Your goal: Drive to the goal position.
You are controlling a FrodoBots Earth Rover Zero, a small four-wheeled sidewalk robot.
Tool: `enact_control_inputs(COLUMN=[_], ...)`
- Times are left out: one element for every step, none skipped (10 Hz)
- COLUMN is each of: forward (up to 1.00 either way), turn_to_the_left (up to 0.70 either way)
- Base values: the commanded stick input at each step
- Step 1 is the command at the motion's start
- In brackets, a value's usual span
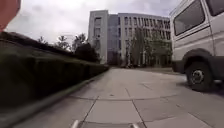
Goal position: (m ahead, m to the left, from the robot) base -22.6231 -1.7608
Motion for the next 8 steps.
enact_control_inputs(forward=[0.85, 0.85, 0.85, 0.85, 0.85, 0.85, 0.85, 0.85], turn_to_the_left=[-0.23, 0.00, 0.00, 0.00, 0.00, 0.00, -0.07, -0.32])
